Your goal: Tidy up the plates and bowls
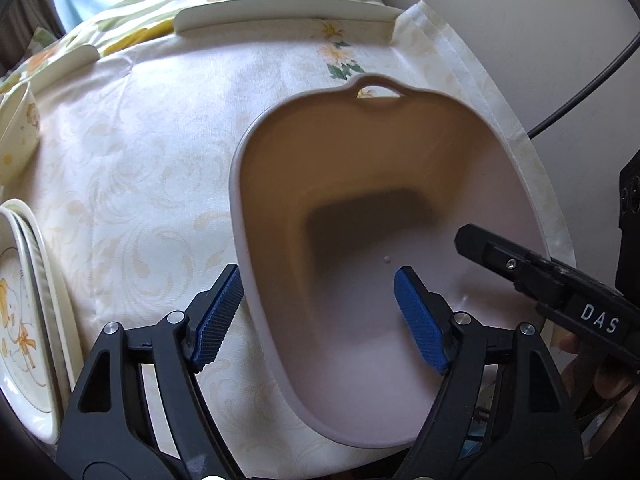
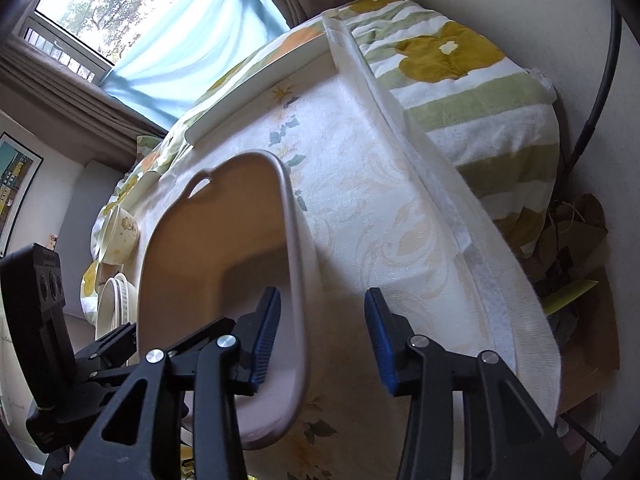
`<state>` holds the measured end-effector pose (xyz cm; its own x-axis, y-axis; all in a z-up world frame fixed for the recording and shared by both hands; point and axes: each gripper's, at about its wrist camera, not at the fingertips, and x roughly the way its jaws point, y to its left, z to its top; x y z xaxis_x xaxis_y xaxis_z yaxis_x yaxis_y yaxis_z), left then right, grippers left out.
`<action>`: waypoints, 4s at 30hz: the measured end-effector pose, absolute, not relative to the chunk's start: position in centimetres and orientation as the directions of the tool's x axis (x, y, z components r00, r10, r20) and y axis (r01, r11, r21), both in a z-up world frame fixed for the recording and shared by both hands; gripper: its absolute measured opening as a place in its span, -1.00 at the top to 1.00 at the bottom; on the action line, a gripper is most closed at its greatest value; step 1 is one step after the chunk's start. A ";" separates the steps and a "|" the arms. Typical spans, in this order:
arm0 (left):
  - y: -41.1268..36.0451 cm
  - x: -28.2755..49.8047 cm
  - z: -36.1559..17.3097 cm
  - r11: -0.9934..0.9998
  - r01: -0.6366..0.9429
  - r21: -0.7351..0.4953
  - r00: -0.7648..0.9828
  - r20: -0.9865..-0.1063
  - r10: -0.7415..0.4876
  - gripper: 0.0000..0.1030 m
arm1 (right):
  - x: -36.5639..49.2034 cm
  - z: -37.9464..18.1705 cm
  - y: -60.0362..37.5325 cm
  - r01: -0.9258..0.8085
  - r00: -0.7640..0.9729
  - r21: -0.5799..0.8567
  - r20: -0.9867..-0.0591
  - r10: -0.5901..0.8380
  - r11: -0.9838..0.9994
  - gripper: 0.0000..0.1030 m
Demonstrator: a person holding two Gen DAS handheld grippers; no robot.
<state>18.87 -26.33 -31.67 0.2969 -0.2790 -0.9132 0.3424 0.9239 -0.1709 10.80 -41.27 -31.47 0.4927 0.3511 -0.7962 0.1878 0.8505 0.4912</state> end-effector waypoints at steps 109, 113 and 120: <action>-20.1 20.1 -19.8 0.917 0.278 -0.285 0.328 -0.869 -0.370 0.62 | 14.5 -18.4 -34.5 -0.031 0.446 0.336 -0.838 0.314 0.941 0.68; -22.7 19.5 -21.8 0.908 0.314 -0.277 0.266 -0.893 -0.364 0.62 | 13.3 -20.0 -36.5 0.027 0.423 0.342 -0.855 0.300 0.939 0.68; -25.7 20.0 -25.3 0.885 0.406 -0.229 0.166 -0.933 -0.318 0.62 | 12.4 -23.2 -38.3 0.132 0.380 0.363 -0.878 0.291 0.922 0.68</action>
<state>20.04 -25.65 -25.35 0.1661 -0.3179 -0.9335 0.4065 0.8845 -0.2289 12.44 -38.35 -23.22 0.3803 0.2910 -0.8779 0.1324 0.9223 0.3630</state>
